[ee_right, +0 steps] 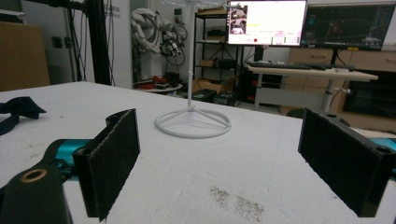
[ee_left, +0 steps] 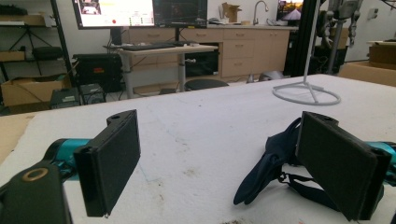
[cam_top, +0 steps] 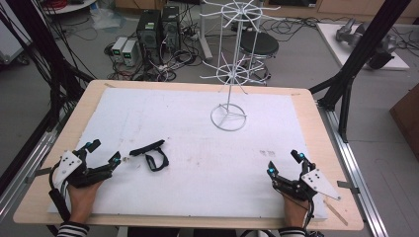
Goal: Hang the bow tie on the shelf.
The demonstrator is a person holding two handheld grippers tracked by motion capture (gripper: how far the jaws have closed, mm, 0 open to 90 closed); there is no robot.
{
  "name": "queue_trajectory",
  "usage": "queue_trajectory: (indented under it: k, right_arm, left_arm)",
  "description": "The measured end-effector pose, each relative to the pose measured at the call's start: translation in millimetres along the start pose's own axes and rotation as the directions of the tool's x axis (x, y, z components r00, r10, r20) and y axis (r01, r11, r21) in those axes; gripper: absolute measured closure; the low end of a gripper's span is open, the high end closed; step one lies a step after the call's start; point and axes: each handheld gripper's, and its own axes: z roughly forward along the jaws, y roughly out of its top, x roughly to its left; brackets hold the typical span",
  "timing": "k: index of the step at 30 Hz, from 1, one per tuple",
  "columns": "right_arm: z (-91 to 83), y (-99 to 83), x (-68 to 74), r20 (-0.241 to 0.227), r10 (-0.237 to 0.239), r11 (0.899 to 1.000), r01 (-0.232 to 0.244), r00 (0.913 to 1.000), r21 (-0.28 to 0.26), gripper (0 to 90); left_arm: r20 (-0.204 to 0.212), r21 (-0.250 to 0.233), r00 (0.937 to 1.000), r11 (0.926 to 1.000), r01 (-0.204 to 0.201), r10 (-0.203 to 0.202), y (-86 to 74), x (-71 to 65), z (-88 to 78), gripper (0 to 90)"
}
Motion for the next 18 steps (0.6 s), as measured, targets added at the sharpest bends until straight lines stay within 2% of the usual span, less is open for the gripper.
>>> queue_trajectory:
  k: [3,5,18]
  right_arm:
    - [0.6,0.1,-0.6,0.000,0.011,1.000,-0.011,0.9999,0.005,11.8]
    - [0.8,0.2,0.1,0.005,-0.005,1.000,0.004,1.0000,0.004,11.8]
    - [0.7,0.3,1.4,0.011,-0.001,1.000,0.001,0.9999,0.015,11.8]
  left_arm:
    - [0.001,0.004,1.0000,1.0000,-0.001,0.001,0.1,0.0,0.1,14.3]
    - [0.000,0.002,1.0000,1.0000,0.000,0.000,0.0,-0.1,0.1,14.3]
    - [-0.003,0.009,1.0000,0.9999,-0.005,0.005,0.4,-0.5,0.4,14.2]
